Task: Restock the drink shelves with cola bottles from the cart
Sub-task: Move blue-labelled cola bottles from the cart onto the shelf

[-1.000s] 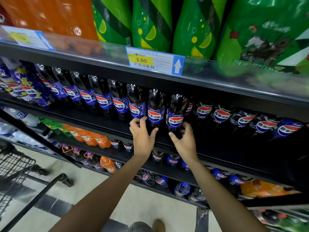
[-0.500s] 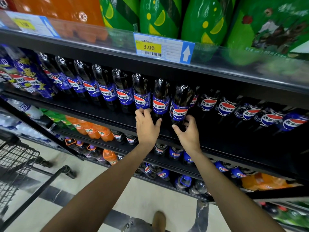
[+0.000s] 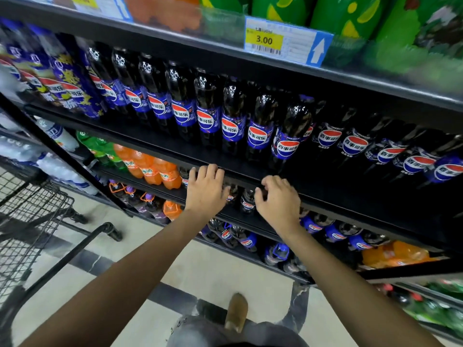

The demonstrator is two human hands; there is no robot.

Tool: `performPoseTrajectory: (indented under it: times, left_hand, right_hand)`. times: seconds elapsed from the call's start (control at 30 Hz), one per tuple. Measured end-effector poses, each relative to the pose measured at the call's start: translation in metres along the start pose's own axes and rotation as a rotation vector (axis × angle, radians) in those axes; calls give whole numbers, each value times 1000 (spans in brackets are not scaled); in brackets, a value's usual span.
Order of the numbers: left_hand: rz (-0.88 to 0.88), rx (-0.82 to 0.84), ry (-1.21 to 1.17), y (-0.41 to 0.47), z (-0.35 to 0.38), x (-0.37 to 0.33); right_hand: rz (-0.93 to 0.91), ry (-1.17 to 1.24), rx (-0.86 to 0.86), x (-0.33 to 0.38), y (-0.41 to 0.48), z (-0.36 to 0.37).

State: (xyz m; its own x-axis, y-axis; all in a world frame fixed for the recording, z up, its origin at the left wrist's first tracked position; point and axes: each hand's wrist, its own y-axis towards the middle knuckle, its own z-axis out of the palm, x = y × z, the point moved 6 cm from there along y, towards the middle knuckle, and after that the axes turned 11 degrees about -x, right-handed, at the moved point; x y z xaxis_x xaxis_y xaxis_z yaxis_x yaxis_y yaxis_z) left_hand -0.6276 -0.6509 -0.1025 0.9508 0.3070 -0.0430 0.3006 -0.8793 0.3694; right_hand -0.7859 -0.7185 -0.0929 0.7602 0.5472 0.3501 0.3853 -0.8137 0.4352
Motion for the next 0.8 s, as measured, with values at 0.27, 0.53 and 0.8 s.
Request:
performPoseTrajectory:
  times: [0.27,0.53,0.8]
  left_hand:
    - [-174,180,134,-77,-25,121]
    - [-492,196,223,-190,-100,277]
    - [-782,190,361,-292,-168,381]
  right_hand:
    - [-340,-92,340,135,-27,53]
    - [-636,54,403,322,-70,81]
    - [-936,166,486,483,-128,106]
